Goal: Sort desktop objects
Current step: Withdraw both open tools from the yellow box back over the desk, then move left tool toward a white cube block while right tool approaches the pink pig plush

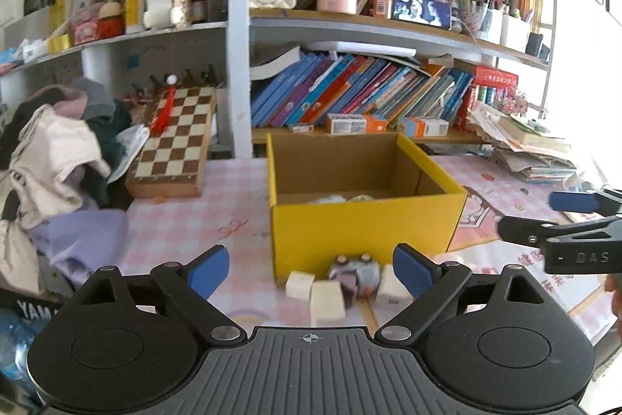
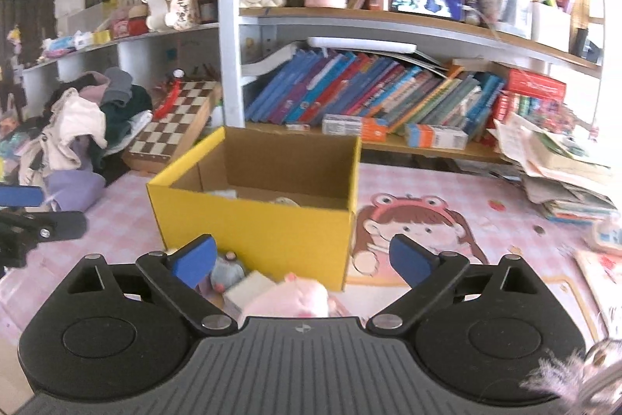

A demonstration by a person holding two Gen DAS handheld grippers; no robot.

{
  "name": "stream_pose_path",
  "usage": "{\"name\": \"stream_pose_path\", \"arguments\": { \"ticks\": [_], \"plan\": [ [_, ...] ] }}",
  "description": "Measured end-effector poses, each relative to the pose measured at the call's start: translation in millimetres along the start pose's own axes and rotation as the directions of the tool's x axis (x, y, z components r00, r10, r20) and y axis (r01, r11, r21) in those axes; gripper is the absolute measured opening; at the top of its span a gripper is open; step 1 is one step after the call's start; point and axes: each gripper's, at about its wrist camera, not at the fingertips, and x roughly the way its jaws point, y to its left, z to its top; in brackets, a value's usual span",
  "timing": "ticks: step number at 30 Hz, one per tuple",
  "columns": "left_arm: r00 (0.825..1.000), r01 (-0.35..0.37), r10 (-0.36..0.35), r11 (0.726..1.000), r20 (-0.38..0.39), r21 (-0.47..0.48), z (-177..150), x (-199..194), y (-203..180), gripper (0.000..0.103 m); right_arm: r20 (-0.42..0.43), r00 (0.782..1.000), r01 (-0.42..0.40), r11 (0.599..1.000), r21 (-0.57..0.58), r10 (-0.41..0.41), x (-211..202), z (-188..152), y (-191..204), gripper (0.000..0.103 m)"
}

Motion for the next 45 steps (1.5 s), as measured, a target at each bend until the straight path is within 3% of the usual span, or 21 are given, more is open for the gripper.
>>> {"name": "stream_pose_path", "arguments": {
  "ticks": [12,19,28,34,39,45],
  "plan": [
    [0.998,-0.051,0.051,0.999,-0.043,-0.017,-32.2,-14.2,10.3,0.094,-0.034,0.993,0.116,0.993,0.005,-0.116,-24.2,-45.2,7.4,0.103],
    [0.994,-0.064,0.064,0.998,-0.093,0.006,-50.6,-11.0,10.3,0.095,-0.108,0.983,0.153,0.988,0.008,-0.151,-21.4,-71.3,7.2,0.103],
    [0.983,-0.04,0.046,0.999,-0.18,0.037,-73.1,-2.2,0.9,0.095,-0.233,0.967,0.113,0.993,0.033,-0.102,-9.8,-97.7,15.3,0.103],
    [0.973,-0.006,0.022,0.998,-0.229,0.069,-85.1,4.9,-10.4,0.095,-0.309,0.949,0.065,0.998,-0.009,-0.064,-0.6,-109.0,26.3,0.103],
    [0.97,0.016,0.007,0.996,-0.242,0.093,-85.7,8.5,-17.9,0.095,-0.304,0.951,0.039,0.999,-0.029,-0.046,-0.6,-105.1,31.5,0.103],
    [0.979,0.01,0.012,0.994,-0.204,0.106,-75.3,10.2,-20.0,0.095,-0.28,0.959,0.031,0.999,-0.044,-0.042,3.6,-93.6,32.0,0.103]
  ]
}}
